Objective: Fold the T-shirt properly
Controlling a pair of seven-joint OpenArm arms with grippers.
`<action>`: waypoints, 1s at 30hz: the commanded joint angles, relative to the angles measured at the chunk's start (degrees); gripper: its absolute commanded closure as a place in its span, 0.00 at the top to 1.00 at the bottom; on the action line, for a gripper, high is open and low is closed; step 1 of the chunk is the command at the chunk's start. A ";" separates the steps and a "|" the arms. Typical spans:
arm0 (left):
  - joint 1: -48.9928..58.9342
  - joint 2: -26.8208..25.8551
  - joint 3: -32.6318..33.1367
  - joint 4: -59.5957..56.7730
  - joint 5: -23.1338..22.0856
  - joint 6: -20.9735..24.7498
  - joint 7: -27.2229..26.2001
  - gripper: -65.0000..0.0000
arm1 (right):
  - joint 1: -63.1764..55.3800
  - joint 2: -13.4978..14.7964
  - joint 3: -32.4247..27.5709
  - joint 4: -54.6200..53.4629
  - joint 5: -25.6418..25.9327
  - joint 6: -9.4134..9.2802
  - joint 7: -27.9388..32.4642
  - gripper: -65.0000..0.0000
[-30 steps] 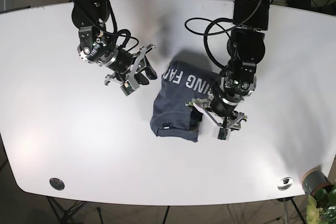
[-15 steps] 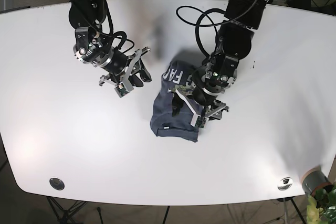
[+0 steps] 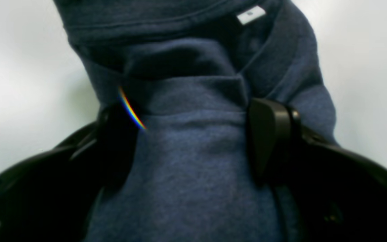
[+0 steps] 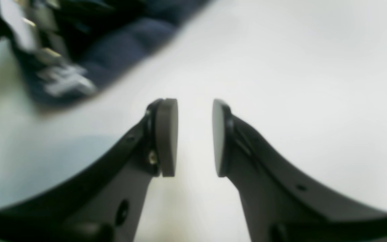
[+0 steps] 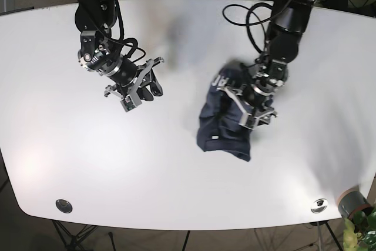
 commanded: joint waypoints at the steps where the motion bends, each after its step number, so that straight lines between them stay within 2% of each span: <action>1: 1.65 -4.68 -4.70 -1.90 4.89 -0.34 8.35 0.70 | 0.78 0.15 0.12 1.43 0.80 0.35 1.43 0.24; 9: 4.73 -17.07 -15.42 -4.45 4.89 -10.01 8.44 0.70 | 0.34 0.06 0.12 5.12 0.80 0.53 1.43 0.24; 17: 2.80 -27.27 -24.48 -17.63 4.80 -18.62 6.51 0.70 | -1.24 0.15 0.03 9.61 0.36 0.35 1.43 0.24; 25: -1.60 -33.95 -24.48 -32.58 4.80 -20.82 -5.10 0.70 | -4.58 0.06 0.12 13.39 0.27 0.26 1.43 0.24; 30: -2.30 -34.92 -24.48 -32.84 4.89 -20.91 -6.94 0.70 | -6.07 0.15 0.12 14.97 0.18 0.26 1.43 0.24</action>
